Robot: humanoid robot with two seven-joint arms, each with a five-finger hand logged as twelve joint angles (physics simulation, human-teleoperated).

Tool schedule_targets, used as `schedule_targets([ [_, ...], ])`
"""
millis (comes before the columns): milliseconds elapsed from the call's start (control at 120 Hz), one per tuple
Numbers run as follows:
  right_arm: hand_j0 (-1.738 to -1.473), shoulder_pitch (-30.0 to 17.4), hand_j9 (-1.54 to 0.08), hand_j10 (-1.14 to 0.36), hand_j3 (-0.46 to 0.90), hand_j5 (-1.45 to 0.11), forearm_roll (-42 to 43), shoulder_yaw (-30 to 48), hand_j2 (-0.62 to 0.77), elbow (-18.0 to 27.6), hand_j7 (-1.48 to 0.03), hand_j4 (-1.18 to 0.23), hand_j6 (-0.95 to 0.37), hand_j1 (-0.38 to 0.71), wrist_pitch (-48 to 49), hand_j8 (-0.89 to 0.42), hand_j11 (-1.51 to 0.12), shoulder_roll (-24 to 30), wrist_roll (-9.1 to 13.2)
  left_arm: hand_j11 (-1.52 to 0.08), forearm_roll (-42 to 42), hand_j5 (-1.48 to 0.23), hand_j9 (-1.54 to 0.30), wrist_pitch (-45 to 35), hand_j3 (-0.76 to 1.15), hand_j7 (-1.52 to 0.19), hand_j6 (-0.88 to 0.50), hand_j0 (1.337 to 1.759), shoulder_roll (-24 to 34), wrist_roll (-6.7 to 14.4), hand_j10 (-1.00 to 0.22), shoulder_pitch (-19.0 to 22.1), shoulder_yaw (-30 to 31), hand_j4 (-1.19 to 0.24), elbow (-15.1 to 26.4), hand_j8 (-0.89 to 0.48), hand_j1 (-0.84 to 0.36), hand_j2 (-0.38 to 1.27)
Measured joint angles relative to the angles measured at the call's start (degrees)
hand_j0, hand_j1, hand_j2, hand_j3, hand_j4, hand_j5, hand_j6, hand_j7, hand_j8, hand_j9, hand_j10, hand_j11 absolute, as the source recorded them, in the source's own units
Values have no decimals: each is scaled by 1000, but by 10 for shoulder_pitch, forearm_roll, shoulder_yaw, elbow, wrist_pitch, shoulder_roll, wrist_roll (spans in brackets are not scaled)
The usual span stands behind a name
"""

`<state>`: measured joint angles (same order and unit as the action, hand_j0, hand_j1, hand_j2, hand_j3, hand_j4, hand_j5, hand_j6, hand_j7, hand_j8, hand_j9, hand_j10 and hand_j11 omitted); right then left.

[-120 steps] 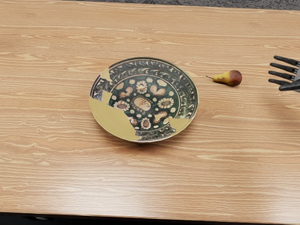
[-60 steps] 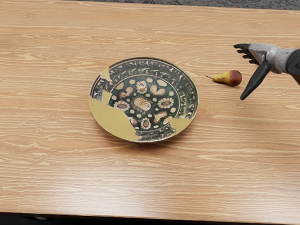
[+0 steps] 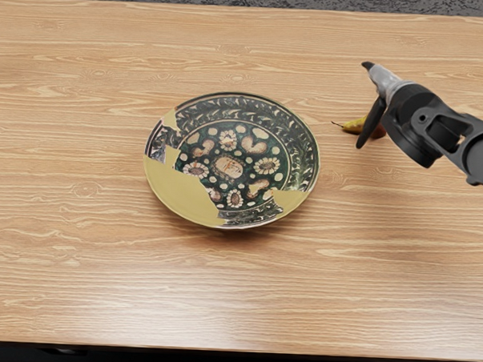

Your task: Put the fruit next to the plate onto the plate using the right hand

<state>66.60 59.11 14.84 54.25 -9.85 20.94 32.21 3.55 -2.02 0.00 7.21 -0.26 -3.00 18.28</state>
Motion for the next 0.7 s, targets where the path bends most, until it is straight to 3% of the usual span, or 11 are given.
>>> schedule_targets([
  [117, -1658, 0, 0, -2, 0, 0, 1, -19, 1, -43, 0, -3, -4, -349, -20, -3, 0, -33, -1, 0, 0, 0, 0, 0, 0, 0, 0, 1658, 0, 0, 0, 0, 0, 0, 0, 0, 349, 0],
  [700, -1658, -16, -79, -62, 0, -79, -6, -29, -11, -165, -79, -62, -64, -277, -35, -63, -79, -89, -6, 0, 0, 0, 0, 0, 0, 0, 0, 1658, 0, 0, 0, 0, 0, 0, 0, 0, 349, 0],
])
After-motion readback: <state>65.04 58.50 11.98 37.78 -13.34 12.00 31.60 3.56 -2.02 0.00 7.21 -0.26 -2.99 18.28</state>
